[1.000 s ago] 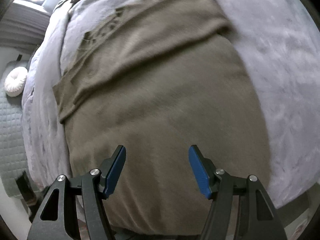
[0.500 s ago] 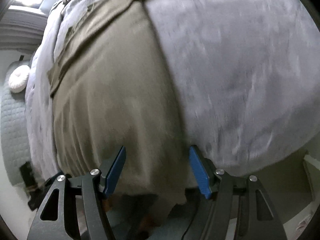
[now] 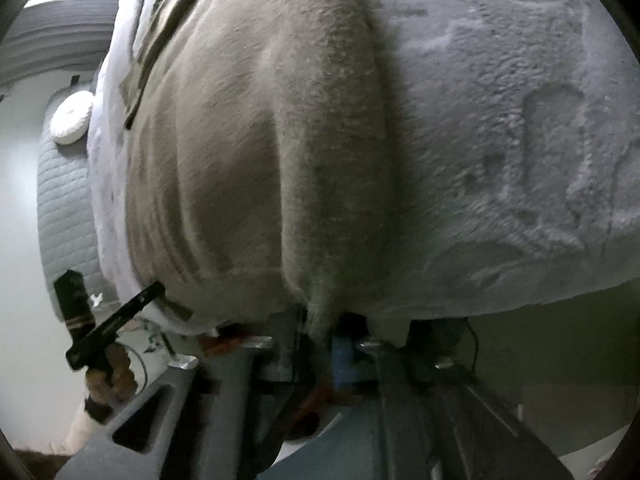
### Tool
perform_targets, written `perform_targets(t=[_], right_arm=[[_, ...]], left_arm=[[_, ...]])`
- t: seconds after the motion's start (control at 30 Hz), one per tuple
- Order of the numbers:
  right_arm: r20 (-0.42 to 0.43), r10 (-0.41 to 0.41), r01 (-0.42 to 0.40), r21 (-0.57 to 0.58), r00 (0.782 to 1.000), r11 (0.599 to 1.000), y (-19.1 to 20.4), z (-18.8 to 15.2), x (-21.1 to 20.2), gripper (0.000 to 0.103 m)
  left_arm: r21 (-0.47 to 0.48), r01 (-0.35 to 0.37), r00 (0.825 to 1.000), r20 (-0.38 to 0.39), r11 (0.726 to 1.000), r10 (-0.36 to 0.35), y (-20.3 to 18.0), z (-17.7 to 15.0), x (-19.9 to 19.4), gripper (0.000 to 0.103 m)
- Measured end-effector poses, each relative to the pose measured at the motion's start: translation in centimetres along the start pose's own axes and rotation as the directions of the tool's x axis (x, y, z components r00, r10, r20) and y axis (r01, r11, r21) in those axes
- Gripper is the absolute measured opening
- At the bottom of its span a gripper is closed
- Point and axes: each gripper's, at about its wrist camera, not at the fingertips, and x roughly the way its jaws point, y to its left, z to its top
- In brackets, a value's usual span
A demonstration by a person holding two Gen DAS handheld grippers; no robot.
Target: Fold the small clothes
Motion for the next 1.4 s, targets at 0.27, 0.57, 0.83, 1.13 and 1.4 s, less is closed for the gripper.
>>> perform_targets(t=[0.27,0.57,0.83,1.13,1.4], right_arm=[[0.083,0.222,-0.222,-0.015,0.971,0.975,4.4,1.2,-3.9,0.012],[0.324,0.355,-0.375,0.0,0.877,0.927,10.3,8.1,-9.0,0.011],[0.473,0.389,-0.434,-0.015,0.79,0.901,13.3,15.9,-11.1,0.009],[0.413,0.105,-0.135,0.044,0.905,0.99,13.8,25.1,-9.0,0.013],[0.267,-0.235,0.291,-0.194,0.935,0.937,16.0,27.1,-4.5,0.075]], left_arm=[[-0.01,0.261,0.965,-0.006,0.965,-0.261,3.2,1.7,-5.1,0.012],[0.073,0.381,0.919,0.078,0.922,-0.386,4.0,12.3,-11.2,0.012],[0.152,0.362,0.908,0.164,0.92,-0.385,2.0,25.1,-11.1,0.012],[0.133,0.14,0.941,0.291,0.981,-0.174,-0.1,31.6,-8.0,0.012],[0.164,0.054,0.97,0.226,0.985,-0.091,-0.4,28.9,-4.6,0.074]])
